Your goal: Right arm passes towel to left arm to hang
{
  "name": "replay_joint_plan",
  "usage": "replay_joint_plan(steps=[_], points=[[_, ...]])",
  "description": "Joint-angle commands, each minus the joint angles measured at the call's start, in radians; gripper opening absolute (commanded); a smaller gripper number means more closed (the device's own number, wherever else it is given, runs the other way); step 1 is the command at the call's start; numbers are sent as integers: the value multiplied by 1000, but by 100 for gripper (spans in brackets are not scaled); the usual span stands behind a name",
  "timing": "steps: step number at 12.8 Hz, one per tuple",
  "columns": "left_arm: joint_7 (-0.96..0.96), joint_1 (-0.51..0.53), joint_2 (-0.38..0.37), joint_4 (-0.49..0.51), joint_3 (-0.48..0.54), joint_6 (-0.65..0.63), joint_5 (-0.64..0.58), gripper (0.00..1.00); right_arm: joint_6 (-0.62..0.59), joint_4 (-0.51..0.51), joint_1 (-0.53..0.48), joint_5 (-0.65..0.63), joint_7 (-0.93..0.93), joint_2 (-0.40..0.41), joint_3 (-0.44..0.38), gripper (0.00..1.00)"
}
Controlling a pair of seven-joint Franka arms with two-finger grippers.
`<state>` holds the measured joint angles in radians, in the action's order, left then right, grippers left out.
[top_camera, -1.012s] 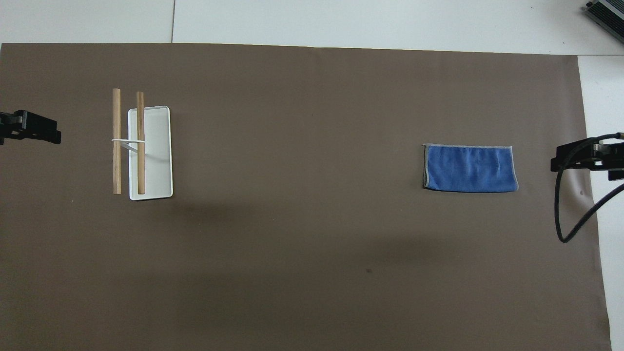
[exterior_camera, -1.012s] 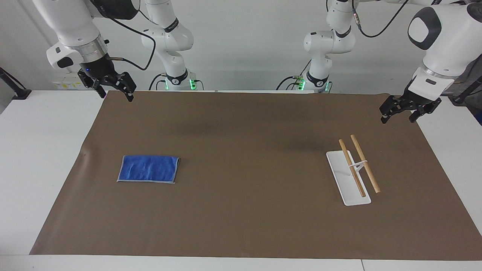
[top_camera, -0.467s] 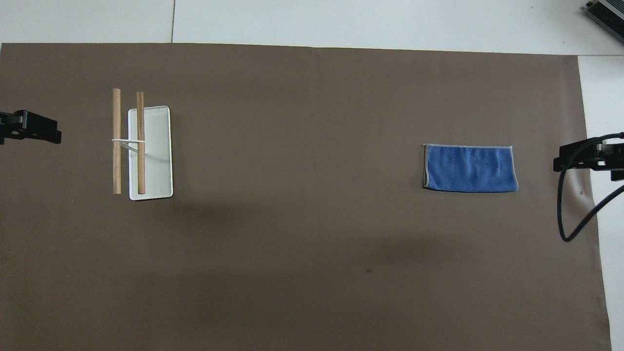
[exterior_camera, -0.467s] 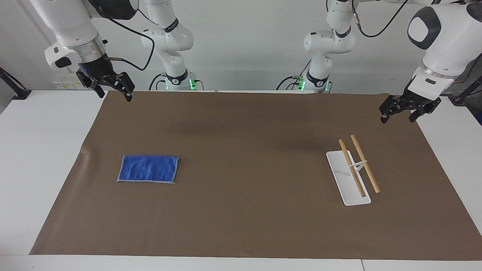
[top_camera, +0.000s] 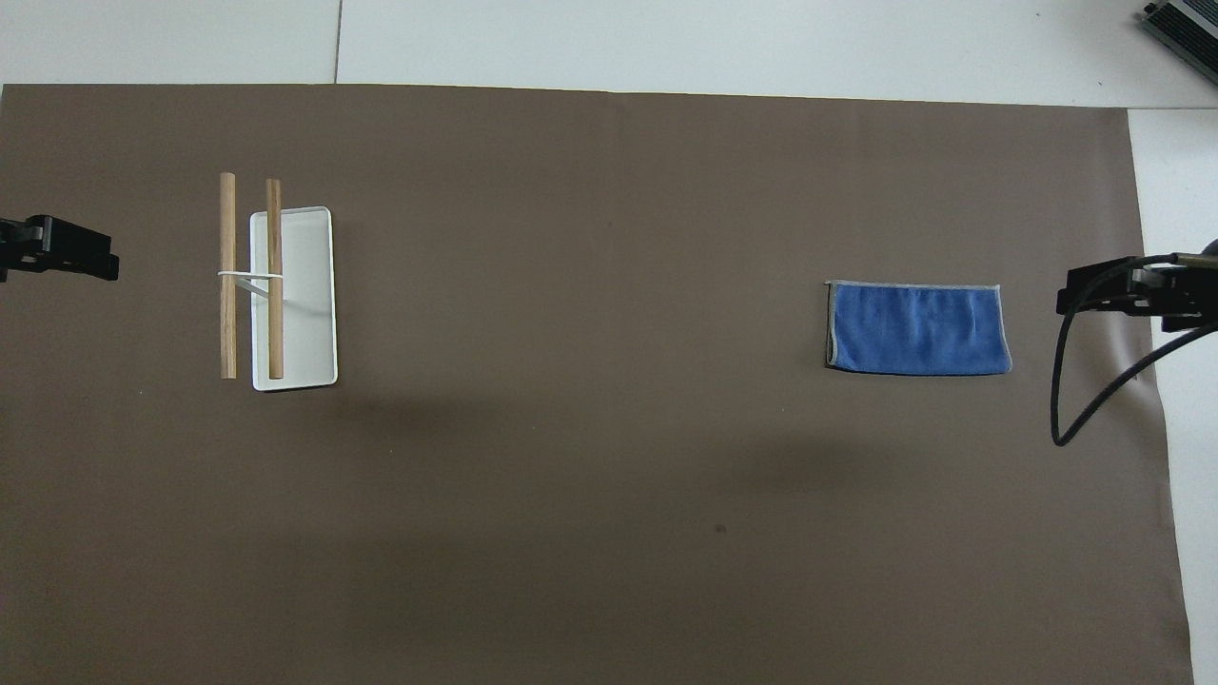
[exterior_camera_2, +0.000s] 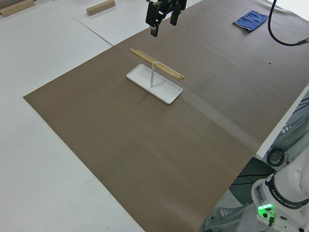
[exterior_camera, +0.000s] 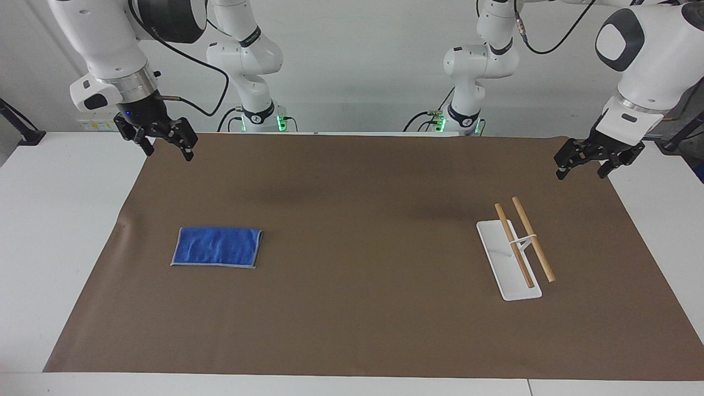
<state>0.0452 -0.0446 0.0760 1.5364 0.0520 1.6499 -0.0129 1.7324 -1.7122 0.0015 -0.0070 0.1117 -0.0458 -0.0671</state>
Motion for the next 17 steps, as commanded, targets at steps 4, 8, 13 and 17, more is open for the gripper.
replay_joint_plan(steps=[4, 8, 13, 17], points=[[-8, 8, -25, 36, 5, 30, -2, 100, 257, -222, -27, 10, -24, -39, 1, 100], [-10, 12, -38, 56, 8, 51, -2, 100, 432, -335, -60, 9, -27, -10, 0, 100], [-25, 14, -44, 73, 9, 68, -2, 100, 550, -342, -77, 8, -142, 107, 0, 100], [-22, 14, -42, 73, 9, 70, -2, 100, 610, -348, -78, 8, -150, 164, 0, 100]])
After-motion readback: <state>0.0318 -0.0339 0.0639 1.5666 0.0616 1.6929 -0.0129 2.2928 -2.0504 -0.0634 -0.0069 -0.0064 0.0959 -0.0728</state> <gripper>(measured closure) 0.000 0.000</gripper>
